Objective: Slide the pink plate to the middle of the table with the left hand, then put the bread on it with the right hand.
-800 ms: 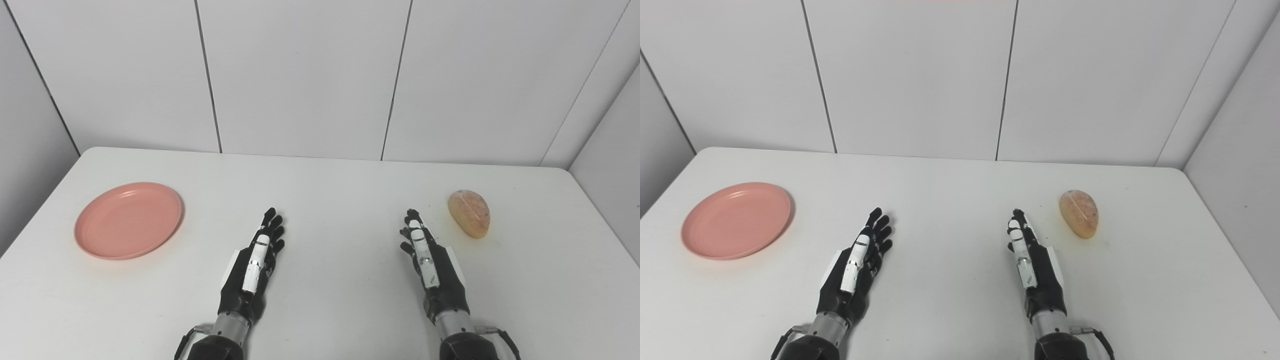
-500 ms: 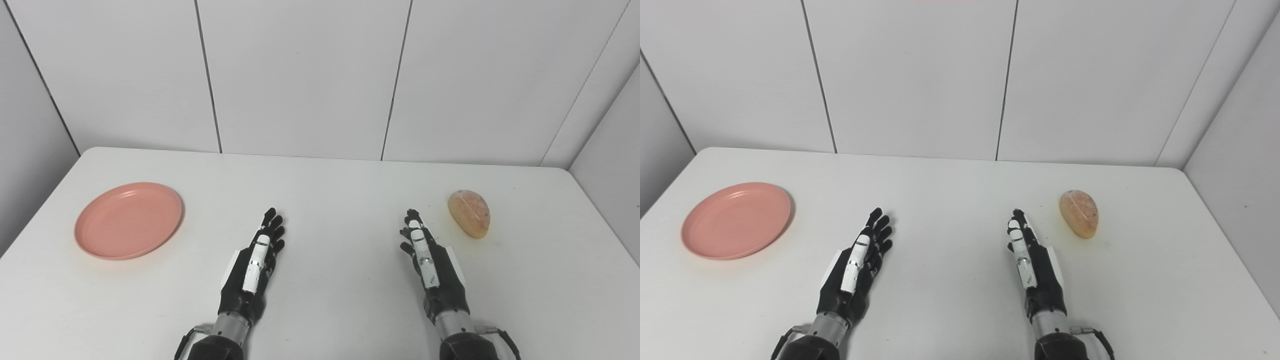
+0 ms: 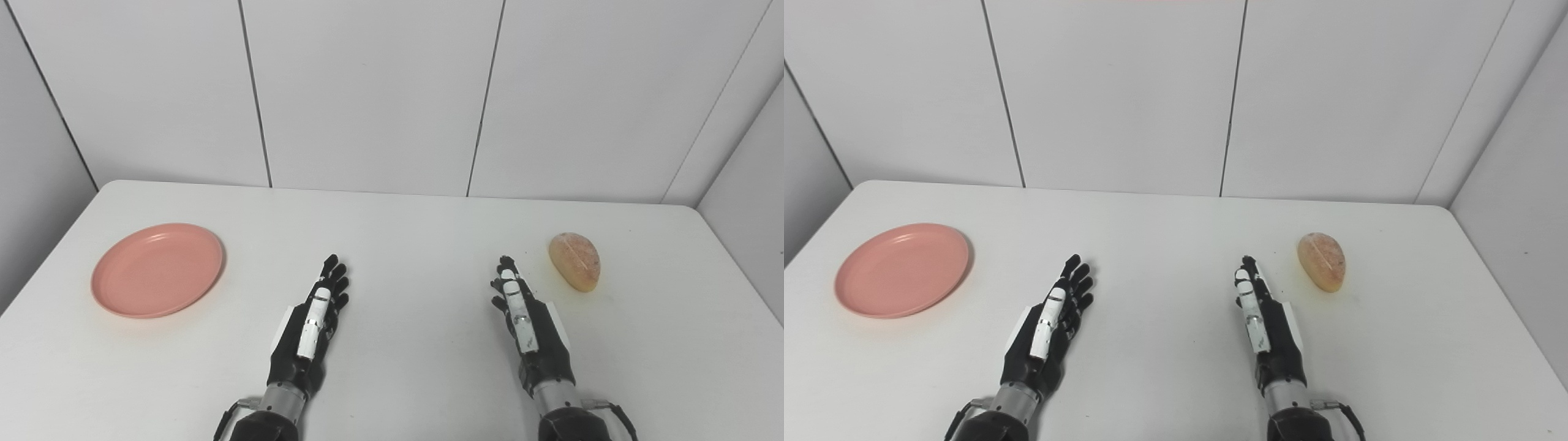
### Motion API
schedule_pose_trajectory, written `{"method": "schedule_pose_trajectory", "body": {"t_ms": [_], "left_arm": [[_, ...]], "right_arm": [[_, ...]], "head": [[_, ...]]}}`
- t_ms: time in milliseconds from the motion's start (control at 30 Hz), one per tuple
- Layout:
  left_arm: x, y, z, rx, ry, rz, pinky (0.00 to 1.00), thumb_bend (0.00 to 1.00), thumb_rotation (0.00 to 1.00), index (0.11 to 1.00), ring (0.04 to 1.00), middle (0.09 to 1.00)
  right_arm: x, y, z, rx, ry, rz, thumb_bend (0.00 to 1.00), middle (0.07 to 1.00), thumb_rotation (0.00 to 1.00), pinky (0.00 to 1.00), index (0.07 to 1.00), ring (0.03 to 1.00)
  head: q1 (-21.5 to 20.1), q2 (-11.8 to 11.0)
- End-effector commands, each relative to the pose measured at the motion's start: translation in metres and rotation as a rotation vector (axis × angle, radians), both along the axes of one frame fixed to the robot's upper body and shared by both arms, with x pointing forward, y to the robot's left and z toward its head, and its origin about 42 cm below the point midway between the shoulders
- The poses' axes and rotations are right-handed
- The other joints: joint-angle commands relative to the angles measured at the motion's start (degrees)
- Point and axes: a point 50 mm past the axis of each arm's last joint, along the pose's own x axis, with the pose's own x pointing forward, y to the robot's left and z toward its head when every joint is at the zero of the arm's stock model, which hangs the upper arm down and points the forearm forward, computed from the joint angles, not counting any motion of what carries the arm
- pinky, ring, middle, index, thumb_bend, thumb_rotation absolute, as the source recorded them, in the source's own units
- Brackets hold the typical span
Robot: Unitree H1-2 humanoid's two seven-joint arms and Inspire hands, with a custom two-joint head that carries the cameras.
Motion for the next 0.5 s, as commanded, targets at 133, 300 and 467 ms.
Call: {"method": "schedule_pose_trajectory", "body": {"t_ms": [133,300,467], "left_arm": [[0.0,-0.004,-0.002,-0.001,0.005,-0.011,1.0,0.43,1.0,1.0,0.998,1.0],[-0.001,-0.006,-0.005,-0.003,0.009,-0.007,1.0,0.42,1.0,0.998,0.995,1.0],[-0.001,-0.018,-0.009,-0.017,0.016,0.005,1.0,0.4,1.0,0.975,0.98,0.991]], "right_arm": [[0.005,0.002,0.015,-0.023,-0.063,-0.007,0.28,0.94,1.0,0.9,0.934,0.919],[0.004,0.0,0.014,-0.012,-0.062,-0.006,0.27,0.939,1.0,0.9,0.936,0.917],[0.003,-0.01,0.008,0.007,-0.071,0.008,0.25,0.955,1.0,0.93,0.956,0.931]], "head": [[0.2,0.0],[2.3,-0.9],[9.0,-3.8]]}}
